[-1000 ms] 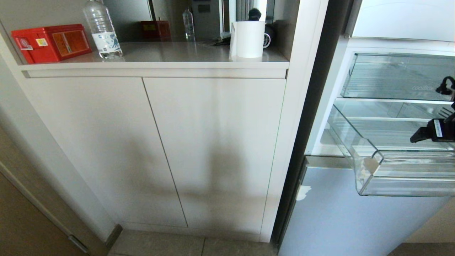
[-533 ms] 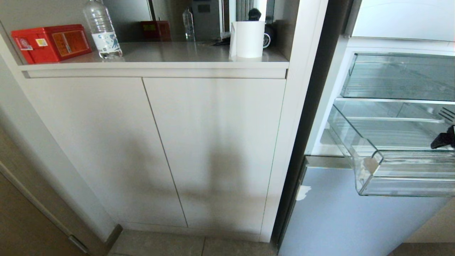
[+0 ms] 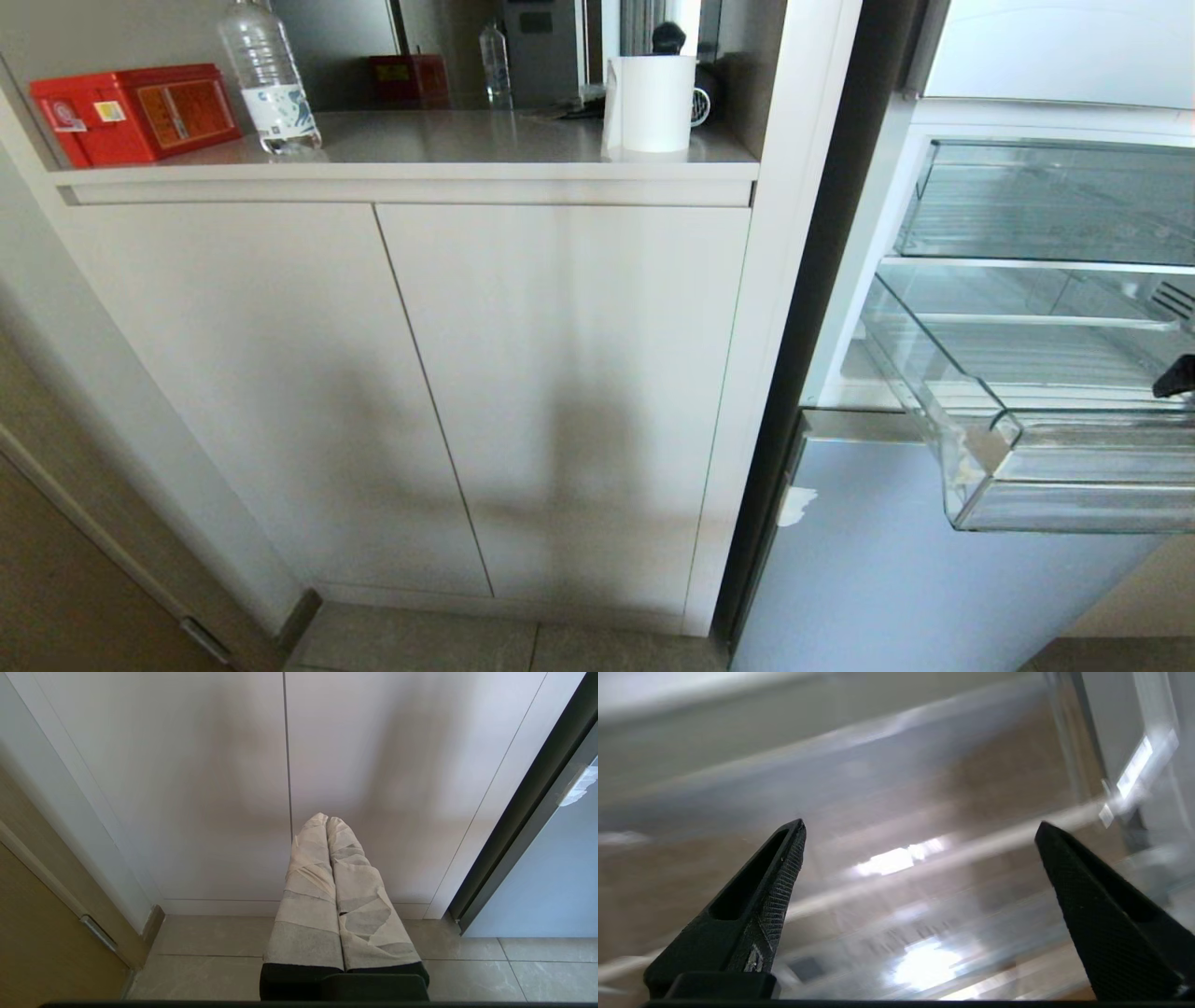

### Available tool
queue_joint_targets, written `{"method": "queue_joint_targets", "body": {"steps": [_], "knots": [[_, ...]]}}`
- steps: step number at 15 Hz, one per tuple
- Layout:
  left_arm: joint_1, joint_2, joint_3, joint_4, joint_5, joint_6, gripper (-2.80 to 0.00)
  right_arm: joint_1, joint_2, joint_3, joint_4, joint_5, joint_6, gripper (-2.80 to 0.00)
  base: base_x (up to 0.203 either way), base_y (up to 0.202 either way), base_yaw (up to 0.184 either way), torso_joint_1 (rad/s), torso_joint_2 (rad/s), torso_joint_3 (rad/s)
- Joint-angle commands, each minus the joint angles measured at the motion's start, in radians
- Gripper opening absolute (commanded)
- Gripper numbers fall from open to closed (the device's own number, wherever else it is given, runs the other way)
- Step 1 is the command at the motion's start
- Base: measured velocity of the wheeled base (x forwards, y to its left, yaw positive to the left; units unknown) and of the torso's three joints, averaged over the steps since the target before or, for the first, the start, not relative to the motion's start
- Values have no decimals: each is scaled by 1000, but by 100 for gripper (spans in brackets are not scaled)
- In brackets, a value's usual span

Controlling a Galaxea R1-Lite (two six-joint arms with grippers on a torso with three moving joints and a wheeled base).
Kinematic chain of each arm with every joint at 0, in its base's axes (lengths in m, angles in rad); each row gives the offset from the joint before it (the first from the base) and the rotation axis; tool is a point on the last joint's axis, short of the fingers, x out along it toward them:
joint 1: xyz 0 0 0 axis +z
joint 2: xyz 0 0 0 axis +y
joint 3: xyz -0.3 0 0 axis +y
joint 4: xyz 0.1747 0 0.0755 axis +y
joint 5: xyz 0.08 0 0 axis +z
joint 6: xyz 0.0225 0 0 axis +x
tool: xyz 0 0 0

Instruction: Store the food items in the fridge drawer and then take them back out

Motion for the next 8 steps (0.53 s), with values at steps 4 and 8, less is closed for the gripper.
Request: {"method": "queue_joint_targets", "body": {"steps": [4,8], "knots": [[0,2,0,1,0,0,-280,3,-152,21,-92,172,70,0,0,0,0,0,0,0],[0,2,0,-1,-1,0,-280,0,-350,76,-94,187,79,0,0,0,0,0,0,0]]}}
